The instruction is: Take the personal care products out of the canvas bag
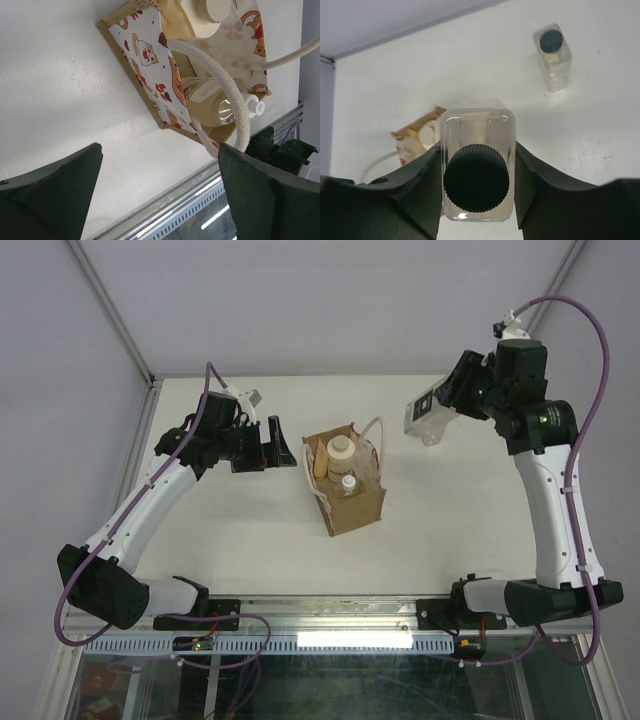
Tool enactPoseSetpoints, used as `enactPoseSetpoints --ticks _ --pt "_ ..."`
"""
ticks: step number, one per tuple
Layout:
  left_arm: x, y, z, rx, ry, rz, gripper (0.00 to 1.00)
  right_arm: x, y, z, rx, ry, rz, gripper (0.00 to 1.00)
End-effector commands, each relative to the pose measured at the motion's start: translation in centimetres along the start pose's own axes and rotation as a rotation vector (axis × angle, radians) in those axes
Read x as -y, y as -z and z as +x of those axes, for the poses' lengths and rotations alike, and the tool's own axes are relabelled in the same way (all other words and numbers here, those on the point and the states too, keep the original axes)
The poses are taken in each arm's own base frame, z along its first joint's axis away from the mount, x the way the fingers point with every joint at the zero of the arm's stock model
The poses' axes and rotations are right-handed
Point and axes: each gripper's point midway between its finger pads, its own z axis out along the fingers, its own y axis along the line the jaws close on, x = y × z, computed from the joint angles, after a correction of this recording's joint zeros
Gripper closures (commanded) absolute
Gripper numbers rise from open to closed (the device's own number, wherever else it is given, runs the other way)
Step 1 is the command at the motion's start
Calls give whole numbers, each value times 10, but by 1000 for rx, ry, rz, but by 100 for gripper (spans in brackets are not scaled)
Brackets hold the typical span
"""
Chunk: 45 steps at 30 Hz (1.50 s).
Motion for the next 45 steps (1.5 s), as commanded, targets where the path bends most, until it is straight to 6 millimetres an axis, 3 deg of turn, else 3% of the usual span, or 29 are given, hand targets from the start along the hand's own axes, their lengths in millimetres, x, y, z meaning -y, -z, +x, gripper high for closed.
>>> enactPoseSetpoints --ticks 1,6,10,13,23,30,45 --pt "16 6 -14 52 -19 57 2 15 9 -21 199 84 34 100" --pt "17 5 -14 49 -20 60 2 50 -11 17 148 173 133 100" --pt "17 5 -15 48 -19 61 2 79 -25 30 148 224 234 100" --pt "19 5 -16 47 -20 69 2 99 -37 26 161 246 298 100" --pt "21 12 -12 50 -26 80 2 157 -99 -18 233 265 335 100" --pt "21 20 -12 60 -39 65 2 162 -148 -42 216 304 193 100" --pt "16 23 -15 73 -52 34 1 160 -207 -35 85 341 72 100"
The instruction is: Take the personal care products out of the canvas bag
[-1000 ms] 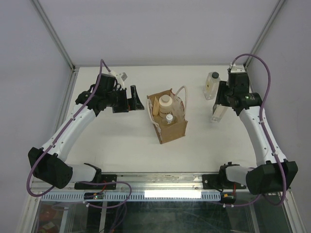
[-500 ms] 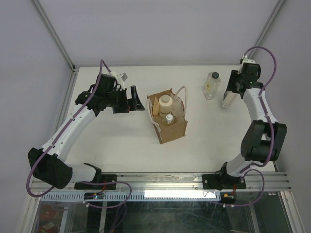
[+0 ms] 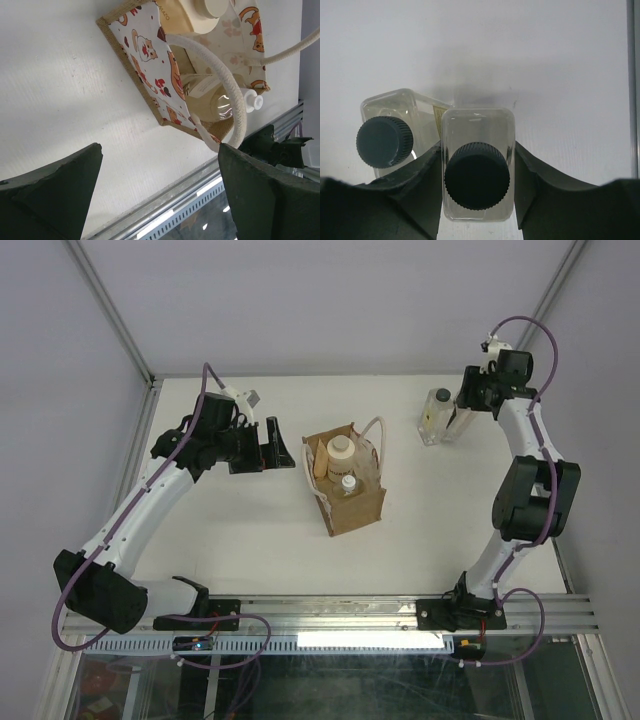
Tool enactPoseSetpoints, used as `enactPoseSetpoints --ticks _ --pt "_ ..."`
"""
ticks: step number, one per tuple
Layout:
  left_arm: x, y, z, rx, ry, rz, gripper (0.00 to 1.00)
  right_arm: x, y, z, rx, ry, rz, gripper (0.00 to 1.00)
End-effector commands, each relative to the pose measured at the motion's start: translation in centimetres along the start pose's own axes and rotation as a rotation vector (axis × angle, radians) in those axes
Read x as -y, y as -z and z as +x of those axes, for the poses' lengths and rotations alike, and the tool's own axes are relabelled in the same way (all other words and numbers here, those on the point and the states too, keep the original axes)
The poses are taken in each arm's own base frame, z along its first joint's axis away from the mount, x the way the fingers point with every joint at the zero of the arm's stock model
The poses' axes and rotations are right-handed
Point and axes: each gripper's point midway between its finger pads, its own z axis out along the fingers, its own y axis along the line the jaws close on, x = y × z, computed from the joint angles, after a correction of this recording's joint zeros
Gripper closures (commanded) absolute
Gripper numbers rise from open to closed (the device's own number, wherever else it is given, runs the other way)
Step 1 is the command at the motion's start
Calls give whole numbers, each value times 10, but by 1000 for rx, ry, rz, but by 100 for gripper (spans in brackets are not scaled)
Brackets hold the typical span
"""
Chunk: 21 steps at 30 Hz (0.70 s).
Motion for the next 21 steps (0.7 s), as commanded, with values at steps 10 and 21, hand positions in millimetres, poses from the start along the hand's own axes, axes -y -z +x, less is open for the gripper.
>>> enactPoseSetpoints --ticks 10,21 --pt "13 16 -14 67 -30 26 1 -24 3 -68 156 119 -35 76" --pt "16 16 -12 57 -29 43 2 -19 13 -62 110 101 50 31"
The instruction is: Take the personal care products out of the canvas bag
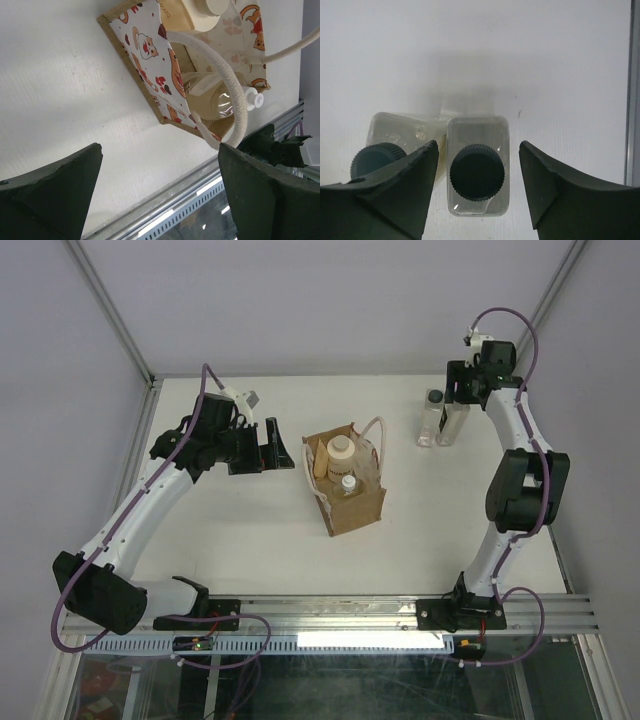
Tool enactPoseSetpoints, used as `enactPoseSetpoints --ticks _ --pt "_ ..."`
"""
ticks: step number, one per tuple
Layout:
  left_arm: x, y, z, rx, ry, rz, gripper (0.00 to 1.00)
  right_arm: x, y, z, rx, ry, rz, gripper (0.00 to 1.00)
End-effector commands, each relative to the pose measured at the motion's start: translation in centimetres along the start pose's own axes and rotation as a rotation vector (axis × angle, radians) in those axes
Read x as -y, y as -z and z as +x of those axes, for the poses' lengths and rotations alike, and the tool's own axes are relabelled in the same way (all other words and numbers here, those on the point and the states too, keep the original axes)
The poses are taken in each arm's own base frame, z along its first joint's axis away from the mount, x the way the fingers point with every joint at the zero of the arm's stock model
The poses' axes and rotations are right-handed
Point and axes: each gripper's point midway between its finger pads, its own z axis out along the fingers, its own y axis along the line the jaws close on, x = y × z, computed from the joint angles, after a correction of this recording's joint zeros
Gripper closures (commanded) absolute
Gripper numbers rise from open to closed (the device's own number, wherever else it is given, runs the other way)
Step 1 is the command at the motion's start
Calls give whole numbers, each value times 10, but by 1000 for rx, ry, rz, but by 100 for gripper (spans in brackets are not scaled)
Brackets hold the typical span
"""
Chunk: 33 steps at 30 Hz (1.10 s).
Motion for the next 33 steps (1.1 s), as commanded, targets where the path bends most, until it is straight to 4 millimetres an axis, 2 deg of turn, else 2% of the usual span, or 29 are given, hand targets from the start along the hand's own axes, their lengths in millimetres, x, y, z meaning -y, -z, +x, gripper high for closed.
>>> enactPoseSetpoints --ticks 1,7,11,14,16,19,23,28,31,33 --pt "17 14 -13 57 -30 53 1 8 41 -62 175 -1 60 29" --pt "17 12 -9 41 -21 60 2 16 64 -65 191 -14 120 22" --pt "16 12 -8 41 -17 62 2 27 84 -56 180 -49 198 21" --pt "17 10 -7 38 -17 65 2 30 100 -41 177 -85 234 20" --pt "17 9 -8 35 -17 67 2 25 112 -30 191 -102 223 20" --pt "18 8 -9 33 -20 73 2 18 123 2 184 -141 211 19" --pt "18 3 -10 26 -20 80 2 -20 132 49 163 -216 56 19" --pt "21 -3 -14 18 -13 92 2 -74 151 91 178 -347 -157 19" --pt "22 -6 -15 14 -6 99 2 -105 164 96 191 -341 -290 19" --pt "22 -7 -15 13 -4 101 2 -113 177 83 236 -268 -314 19"
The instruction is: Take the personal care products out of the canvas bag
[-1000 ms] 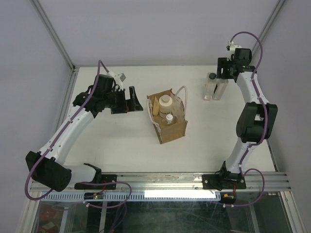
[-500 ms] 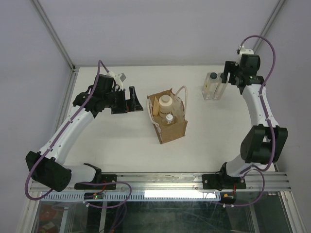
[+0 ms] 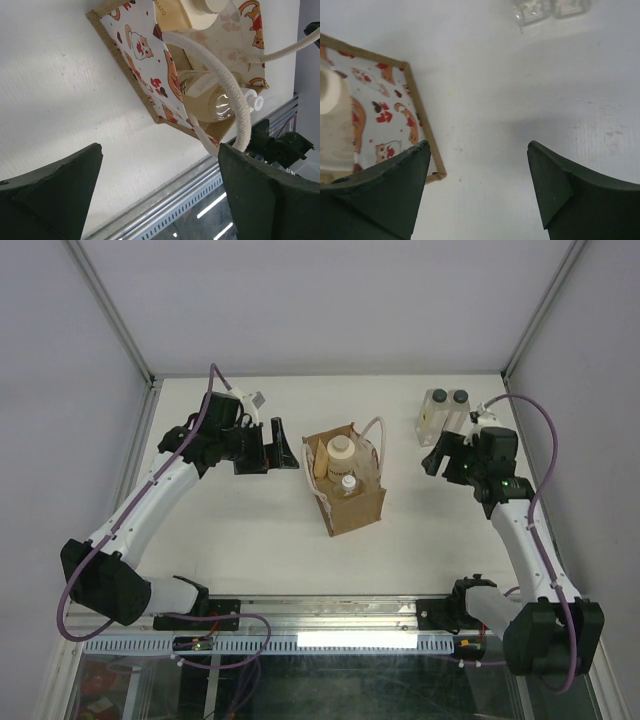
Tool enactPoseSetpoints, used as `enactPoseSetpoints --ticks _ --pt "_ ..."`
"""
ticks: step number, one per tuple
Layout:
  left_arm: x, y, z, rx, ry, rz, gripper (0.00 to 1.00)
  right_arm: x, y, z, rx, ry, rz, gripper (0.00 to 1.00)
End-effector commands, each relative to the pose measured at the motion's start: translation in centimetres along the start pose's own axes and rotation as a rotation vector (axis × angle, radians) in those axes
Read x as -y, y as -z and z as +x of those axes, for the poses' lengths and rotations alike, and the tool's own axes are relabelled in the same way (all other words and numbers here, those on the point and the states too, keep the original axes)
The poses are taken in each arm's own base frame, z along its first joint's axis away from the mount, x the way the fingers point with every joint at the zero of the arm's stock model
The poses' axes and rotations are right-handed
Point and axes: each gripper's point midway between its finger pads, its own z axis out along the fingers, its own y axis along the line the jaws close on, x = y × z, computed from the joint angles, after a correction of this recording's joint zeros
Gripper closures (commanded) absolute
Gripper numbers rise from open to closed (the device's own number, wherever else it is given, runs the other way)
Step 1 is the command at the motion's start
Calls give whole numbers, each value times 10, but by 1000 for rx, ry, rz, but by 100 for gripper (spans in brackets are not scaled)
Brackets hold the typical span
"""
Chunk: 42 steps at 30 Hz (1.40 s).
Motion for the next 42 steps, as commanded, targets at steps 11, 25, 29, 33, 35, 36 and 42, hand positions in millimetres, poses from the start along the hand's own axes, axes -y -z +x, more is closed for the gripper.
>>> enactPoseSetpoints --ticks 11,25,29,33,35,36,42 --pt "20 3 -16 45 -3 76 2 -188 95 -79 277 720 -713 18" --pt "26 13 -21 79 -7 83 2 -247 71 35 -33 1375 -1034 16" --pt "28 15 -23 82 -13 85 2 -238 55 46 -106 1463 -1000 17" --pt "27 15 -23 81 -15 84 2 -226 43 52 -189 1514 -967 19" --pt "27 16 -23 84 -15 83 2 -221 37 56 -226 1537 -956 21" --pt "27 16 -23 84 -16 82 2 -218 35 58 -246 1547 -961 22" --pt "27 16 -23 85 -20 79 2 -220 26 63 -266 1575 -971 24"
